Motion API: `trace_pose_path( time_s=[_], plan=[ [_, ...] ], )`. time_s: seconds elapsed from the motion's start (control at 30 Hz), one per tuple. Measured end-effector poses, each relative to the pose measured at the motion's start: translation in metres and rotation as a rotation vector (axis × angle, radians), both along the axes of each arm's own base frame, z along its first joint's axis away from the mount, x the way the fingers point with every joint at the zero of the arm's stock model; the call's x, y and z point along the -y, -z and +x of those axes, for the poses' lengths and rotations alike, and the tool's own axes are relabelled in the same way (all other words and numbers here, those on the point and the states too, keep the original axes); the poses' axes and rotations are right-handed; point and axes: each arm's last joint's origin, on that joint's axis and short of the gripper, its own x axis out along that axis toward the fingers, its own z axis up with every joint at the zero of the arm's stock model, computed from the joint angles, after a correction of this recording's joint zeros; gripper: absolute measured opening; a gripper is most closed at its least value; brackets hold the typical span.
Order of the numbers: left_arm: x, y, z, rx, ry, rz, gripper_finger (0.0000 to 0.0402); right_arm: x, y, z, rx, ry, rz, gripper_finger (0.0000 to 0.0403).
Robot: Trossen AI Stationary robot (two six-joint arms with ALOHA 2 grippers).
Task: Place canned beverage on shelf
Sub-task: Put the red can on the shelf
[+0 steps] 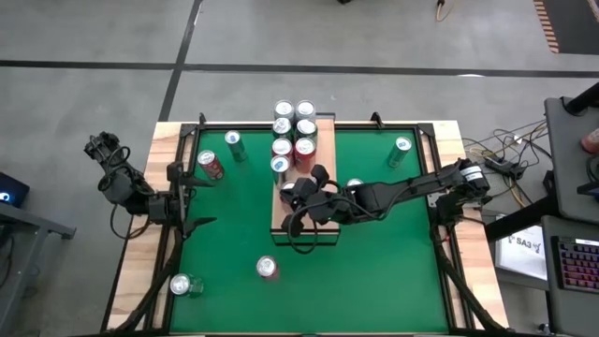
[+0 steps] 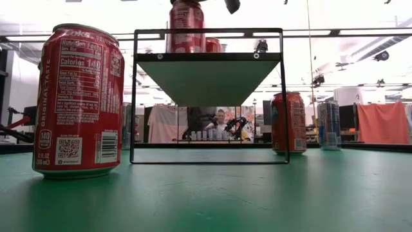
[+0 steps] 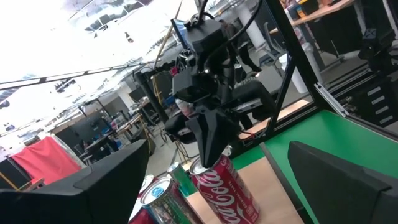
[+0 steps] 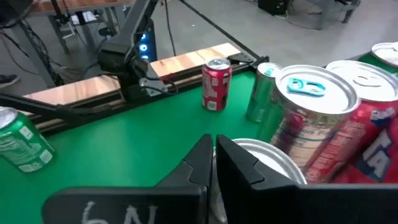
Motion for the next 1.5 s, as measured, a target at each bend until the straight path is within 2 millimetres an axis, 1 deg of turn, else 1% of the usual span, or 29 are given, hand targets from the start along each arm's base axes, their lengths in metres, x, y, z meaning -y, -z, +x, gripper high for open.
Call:
trace_pose_path(
  time_s=[0.3,0.87,1.0,1.13,1.23,1.4,1.5],
  plan=[
    [0.0,0.0,0.0,0.0,0.0,-0.003,0.0368,-0.006,0.0,-0.001,-0.001,-0.023,0.006,0.0012],
    [0.0,0.0,0.0,0.0,0.001,-0.01,0.0368,-0.005,-0.002,-0.001,0.0,-0.022,-0.012,0.0012],
    [0.0,0.0,0.0,0.0,0.002,-0.017,0.0368,-0.006,-0.01,-0.001,0.01,-0.034,-0.03,0.0012],
    [0.0,0.0,0.0,-0.001,0.003,-0.031,0.0368,-0.005,-0.023,-0.002,0.014,-0.037,-0.036,0.0012],
    [0.001,0.001,0.001,-0.005,0.005,-0.039,0.0368,-0.003,-0.032,-0.007,-0.034,0.003,-0.04,0.0012],
    [0.004,0.002,0.003,-0.017,0.009,-0.075,0.0368,0.002,-0.04,-0.02,-0.146,0.114,-0.071,0.0012],
    [0.007,0.003,0.007,-0.029,0.011,-0.095,0.0368,0.007,-0.044,-0.026,-0.192,0.148,-0.083,0.0012]
  ],
)
